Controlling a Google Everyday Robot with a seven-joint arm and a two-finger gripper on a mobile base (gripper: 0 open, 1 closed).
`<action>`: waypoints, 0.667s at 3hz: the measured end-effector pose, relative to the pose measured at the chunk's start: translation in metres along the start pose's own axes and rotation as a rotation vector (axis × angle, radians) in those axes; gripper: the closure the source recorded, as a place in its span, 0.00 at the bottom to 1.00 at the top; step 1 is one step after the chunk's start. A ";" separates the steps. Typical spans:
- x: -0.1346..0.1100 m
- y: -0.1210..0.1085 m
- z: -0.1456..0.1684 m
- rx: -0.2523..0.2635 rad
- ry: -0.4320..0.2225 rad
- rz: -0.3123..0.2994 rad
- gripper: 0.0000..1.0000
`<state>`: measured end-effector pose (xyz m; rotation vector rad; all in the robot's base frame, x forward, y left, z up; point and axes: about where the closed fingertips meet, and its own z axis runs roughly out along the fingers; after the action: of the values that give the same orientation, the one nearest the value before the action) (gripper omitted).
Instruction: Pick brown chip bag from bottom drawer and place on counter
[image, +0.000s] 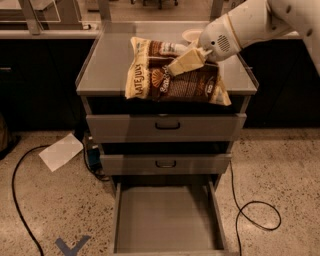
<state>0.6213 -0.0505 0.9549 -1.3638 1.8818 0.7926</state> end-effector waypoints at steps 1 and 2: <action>0.027 -0.057 0.049 -0.044 0.106 0.016 1.00; 0.056 -0.099 0.094 -0.057 0.189 0.065 1.00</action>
Offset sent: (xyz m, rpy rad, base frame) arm 0.2794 -0.0460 -0.0612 -0.1662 -0.0170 -0.1799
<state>0.7196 -0.0337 0.8460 -1.4628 2.0727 0.7784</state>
